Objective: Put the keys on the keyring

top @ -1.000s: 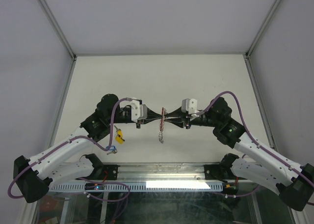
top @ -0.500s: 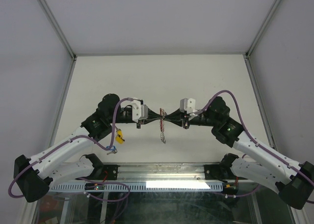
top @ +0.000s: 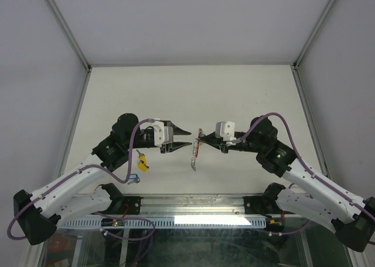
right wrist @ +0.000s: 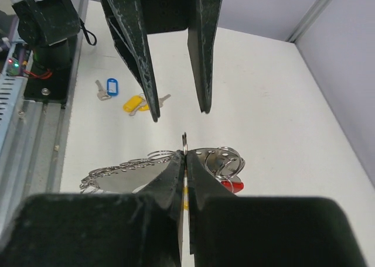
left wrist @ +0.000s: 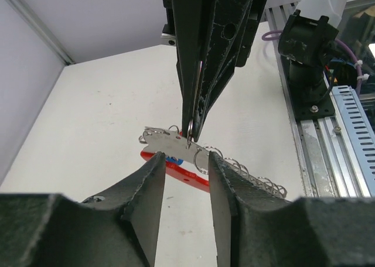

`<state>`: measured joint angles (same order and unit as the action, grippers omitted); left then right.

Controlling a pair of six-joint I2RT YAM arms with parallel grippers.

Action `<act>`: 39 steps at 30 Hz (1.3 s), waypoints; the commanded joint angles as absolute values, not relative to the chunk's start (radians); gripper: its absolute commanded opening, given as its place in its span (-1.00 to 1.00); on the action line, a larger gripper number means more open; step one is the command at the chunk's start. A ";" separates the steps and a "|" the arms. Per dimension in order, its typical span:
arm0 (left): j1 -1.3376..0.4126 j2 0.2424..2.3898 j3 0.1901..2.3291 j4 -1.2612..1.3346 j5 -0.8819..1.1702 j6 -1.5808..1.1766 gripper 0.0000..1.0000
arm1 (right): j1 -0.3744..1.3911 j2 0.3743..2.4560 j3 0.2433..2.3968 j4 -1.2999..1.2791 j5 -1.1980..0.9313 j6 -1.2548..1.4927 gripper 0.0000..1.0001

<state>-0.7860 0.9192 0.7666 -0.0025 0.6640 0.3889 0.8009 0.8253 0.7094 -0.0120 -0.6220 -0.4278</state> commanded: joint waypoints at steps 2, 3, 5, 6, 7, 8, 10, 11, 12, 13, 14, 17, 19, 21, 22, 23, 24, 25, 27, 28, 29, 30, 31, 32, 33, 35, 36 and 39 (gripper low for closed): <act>-0.792 0.846 0.798 0.003 0.588 0.414 -0.21 | 0.836 0.766 0.802 -0.095 -0.512 -0.622 -1.00; -0.792 0.841 0.798 -0.002 0.579 0.414 -0.18 | 0.850 0.760 0.802 -0.102 -0.497 -0.651 -1.00; -0.791 0.836 0.802 -0.018 0.576 0.414 -0.14 | 0.872 0.743 0.792 -0.103 -0.466 -0.715 -1.00; -0.791 0.833 0.803 -0.025 0.577 0.412 -0.12 | 0.884 0.734 0.783 -0.096 -0.452 -0.744 -1.00; -0.791 0.832 0.804 -0.030 0.575 0.412 -0.10 | 0.897 0.724 0.772 -0.087 -0.437 -0.780 -1.00; -0.791 0.830 0.804 -0.032 0.574 0.409 -0.09 | 0.909 0.714 0.760 -0.073 -0.423 -0.815 -1.00; -0.792 0.829 0.804 -0.035 0.569 0.406 -0.09 | 0.935 0.695 0.734 -0.046 -0.395 -0.897 -1.00; -0.792 0.828 0.803 -0.036 0.564 0.404 -0.09 | 0.946 0.687 0.724 -0.035 -0.384 -0.928 -1.00; -0.792 0.829 0.802 -0.036 0.559 0.404 -0.09 | 0.954 0.682 0.716 -0.028 -0.376 -0.954 -1.00; -0.791 0.829 0.801 -0.036 0.552 0.402 -0.09 | 0.960 0.679 0.711 -0.024 -0.371 -0.972 -1.00; -0.791 0.829 0.801 -0.037 0.548 0.401 -0.09 | 0.964 0.678 0.710 -0.021 -0.367 -0.981 -1.00; -0.791 0.831 0.804 -0.036 0.554 0.396 -0.12 | 0.968 0.685 0.716 -0.014 -0.364 -0.965 -1.00; -0.792 0.833 0.810 -0.033 0.565 0.387 -0.16 | 0.969 0.691 0.721 0.001 -0.363 -0.925 -1.00; -0.792 0.831 0.809 -0.018 0.586 0.373 -0.21 | 0.969 0.698 0.723 0.011 -0.355 -0.864 -1.00; -0.792 0.828 0.804 -0.007 0.597 0.362 -0.23 | 0.968 0.701 0.723 0.020 -0.353 -0.833 -1.00; -0.792 0.824 0.797 0.011 0.607 0.350 -0.25 | 0.968 0.701 0.720 0.034 -0.359 -0.799 -1.00; -0.792 0.818 0.788 0.039 0.618 0.333 -0.27 | 0.968 0.700 0.712 0.055 -0.368 -0.765 -1.00; -0.793 0.813 0.780 0.060 0.631 0.322 -0.29 | 0.968 0.698 0.698 0.087 -0.376 -0.731 -1.00; -0.792 0.806 0.760 0.094 0.653 0.304 -0.32 | 0.968 0.690 0.665 0.167 -0.399 -0.673 -1.00; -0.792 0.803 0.756 0.108 0.661 0.297 -0.33 | 0.967 0.687 0.649 0.200 -0.409 -0.646 -1.00; -0.793 0.799 0.750 0.120 0.666 0.292 -0.33 | 0.965 0.684 0.638 0.229 -0.419 -0.616 -1.00; -0.792 0.796 0.746 0.129 0.669 0.286 -0.33 | 0.960 0.682 0.625 0.256 -0.435 -0.592 -1.00; -0.792 0.794 0.742 0.137 0.671 0.282 -0.33 | 0.953 0.680 0.613 0.289 -0.452 -0.564 -1.00; -0.792 0.791 0.740 0.145 0.673 0.279 -0.33 | 0.942 0.678 0.602 0.321 -0.475 -0.534 -1.00; -0.792 0.790 0.735 0.155 0.675 0.275 -0.33 | 0.931 0.678 0.592 0.354 -0.499 -0.497 -1.00; -0.792 0.791 0.733 0.165 0.686 0.265 -0.35 | 0.905 0.677 0.570 0.425 -0.540 -0.430 -1.00; -0.792 0.792 0.736 0.165 0.691 0.264 -0.37 | 0.894 0.676 0.559 0.462 -0.551 -0.401 -1.00; -0.792 0.795 0.739 0.166 0.714 0.262 -0.45 | 0.868 0.673 0.532 0.556 -0.578 -0.335 -1.00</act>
<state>-0.7860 0.8036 0.7395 0.1020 0.6579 0.2817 0.8970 0.6987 0.5438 0.2924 -0.5053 -0.4866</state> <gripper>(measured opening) 0.294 0.008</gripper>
